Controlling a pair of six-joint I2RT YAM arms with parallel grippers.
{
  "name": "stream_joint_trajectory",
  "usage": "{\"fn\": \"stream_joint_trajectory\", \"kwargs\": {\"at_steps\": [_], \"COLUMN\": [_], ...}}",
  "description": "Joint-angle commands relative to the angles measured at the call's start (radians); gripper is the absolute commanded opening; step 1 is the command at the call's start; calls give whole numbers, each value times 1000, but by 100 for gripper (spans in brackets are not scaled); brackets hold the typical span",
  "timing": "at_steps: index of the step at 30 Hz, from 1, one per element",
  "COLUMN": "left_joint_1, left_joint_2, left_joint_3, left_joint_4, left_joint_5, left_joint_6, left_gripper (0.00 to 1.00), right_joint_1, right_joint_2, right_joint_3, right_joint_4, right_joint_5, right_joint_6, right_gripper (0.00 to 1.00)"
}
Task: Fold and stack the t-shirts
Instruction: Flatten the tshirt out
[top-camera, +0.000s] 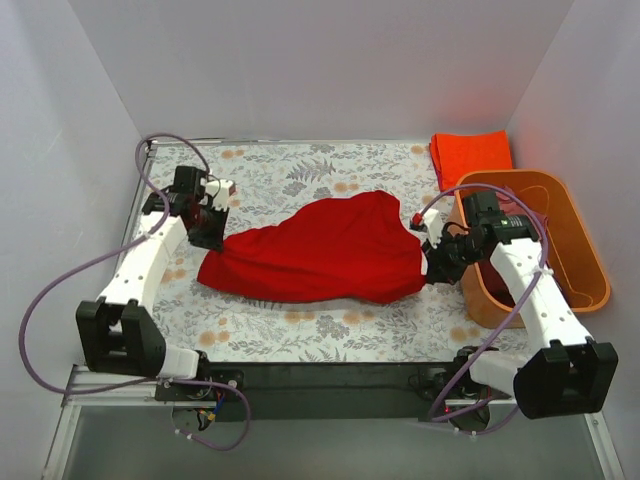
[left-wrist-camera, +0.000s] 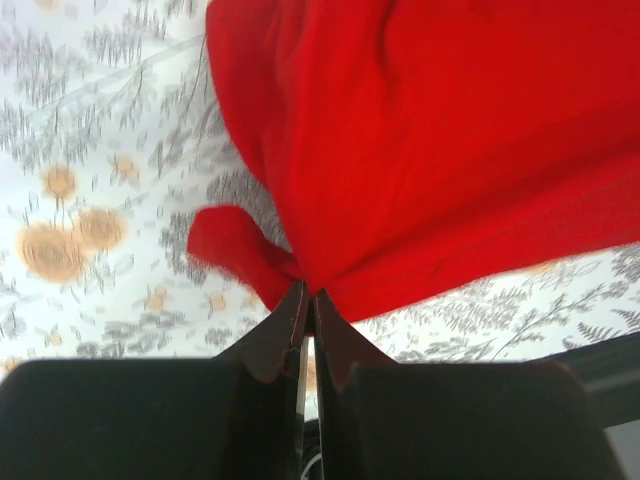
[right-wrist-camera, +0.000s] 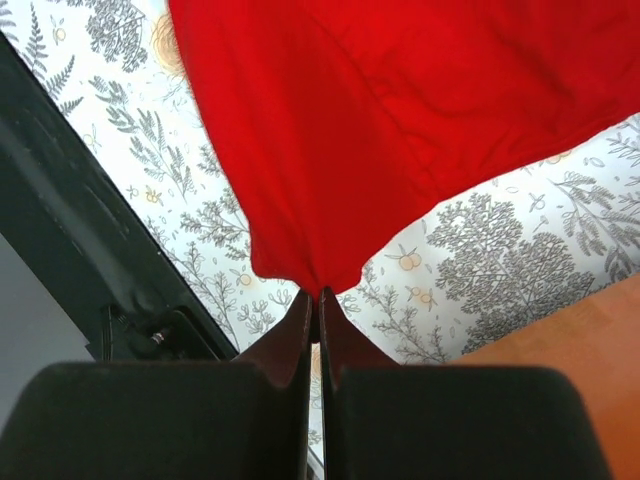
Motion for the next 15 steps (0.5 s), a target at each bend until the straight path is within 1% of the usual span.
{"fn": "stream_joint_trajectory", "kwargs": {"at_steps": [1, 3, 4, 5, 6, 7, 8, 9, 10, 11, 13, 14, 15], "left_joint_1": [-66, -125, -165, -179, -189, -193, -192, -190, -184, -173, -127, -104, -48], "left_joint_2": [147, 233, 320, 367, 411, 491, 513, 528, 516, 492, 433, 363, 332], "left_joint_3": [111, 206, 238, 278, 348, 385, 410, 431, 427, 415, 341, 306, 277], "left_joint_4": [-13, 10, 16, 16, 13, 4, -18, -28, -33, -24, -6, 8, 13], "left_joint_5": [44, 33, 60, 76, 83, 102, 112, 114, 106, 108, 100, 108, 122], "left_joint_6": [-15, -48, -56, -64, -73, -84, -81, -75, -62, -59, -55, -47, -42], "left_gripper": [0, 0, 0, 4, 9, 21, 29, 39, 49, 51, 52, 51, 52], "right_joint_1": [-10, -27, -34, -40, -50, -51, -51, -53, -51, -53, -53, -51, -53], "right_joint_2": [86, 120, 136, 162, 171, 183, 188, 191, 190, 185, 173, 168, 164], "right_joint_3": [84, 127, 138, 147, 152, 153, 150, 147, 127, 117, 78, 68, 58], "right_joint_4": [35, 51, 57, 72, 77, 81, 80, 77, 77, 78, 83, 83, 86], "right_joint_5": [-2, 24, 37, 52, 78, 87, 95, 101, 103, 103, 100, 97, 92], "right_joint_6": [1, 13, 15, 19, 18, 15, 12, 4, 1, -2, -11, -10, -8], "right_gripper": [1, 1, 1, 1, 1, 1, 1, 1, 1, 1, 1, 1, 1]}}
